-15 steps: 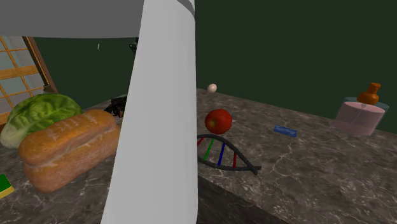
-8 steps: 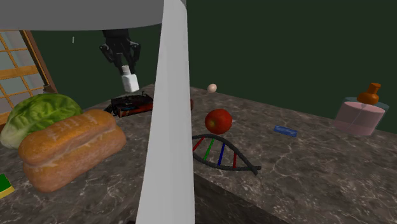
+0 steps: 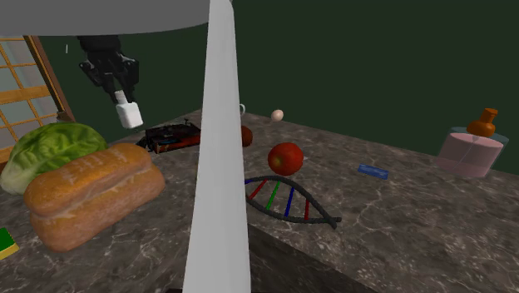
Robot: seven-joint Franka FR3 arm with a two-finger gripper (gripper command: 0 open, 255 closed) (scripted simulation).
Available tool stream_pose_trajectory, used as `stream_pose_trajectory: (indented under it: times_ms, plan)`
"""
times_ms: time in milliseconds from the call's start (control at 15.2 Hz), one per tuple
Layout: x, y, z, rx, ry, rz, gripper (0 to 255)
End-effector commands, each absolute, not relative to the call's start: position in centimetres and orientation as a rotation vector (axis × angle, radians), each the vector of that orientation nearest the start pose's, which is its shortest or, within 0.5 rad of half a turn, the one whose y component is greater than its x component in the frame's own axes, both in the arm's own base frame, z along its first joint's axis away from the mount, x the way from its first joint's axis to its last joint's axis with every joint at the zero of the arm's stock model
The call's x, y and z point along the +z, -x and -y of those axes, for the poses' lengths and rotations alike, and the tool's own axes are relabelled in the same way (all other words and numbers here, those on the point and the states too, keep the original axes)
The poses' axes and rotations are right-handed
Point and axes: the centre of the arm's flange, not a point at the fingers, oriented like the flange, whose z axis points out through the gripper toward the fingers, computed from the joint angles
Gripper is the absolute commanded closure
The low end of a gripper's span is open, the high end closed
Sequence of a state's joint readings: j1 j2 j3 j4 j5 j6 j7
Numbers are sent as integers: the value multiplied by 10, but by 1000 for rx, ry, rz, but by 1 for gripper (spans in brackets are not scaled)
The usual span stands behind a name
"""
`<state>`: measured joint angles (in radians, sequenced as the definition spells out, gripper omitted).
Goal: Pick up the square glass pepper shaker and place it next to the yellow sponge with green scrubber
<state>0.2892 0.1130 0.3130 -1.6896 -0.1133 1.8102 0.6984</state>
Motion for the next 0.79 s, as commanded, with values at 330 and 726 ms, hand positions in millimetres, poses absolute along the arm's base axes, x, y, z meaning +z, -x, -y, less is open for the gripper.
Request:
stream_pose_trajectory:
  times_ms: [330, 726]
  plan:
    - [528, -456, -405, -91, 3190, -117, 255]
    - [528, -416, -473, -91, 3190, -117, 255]
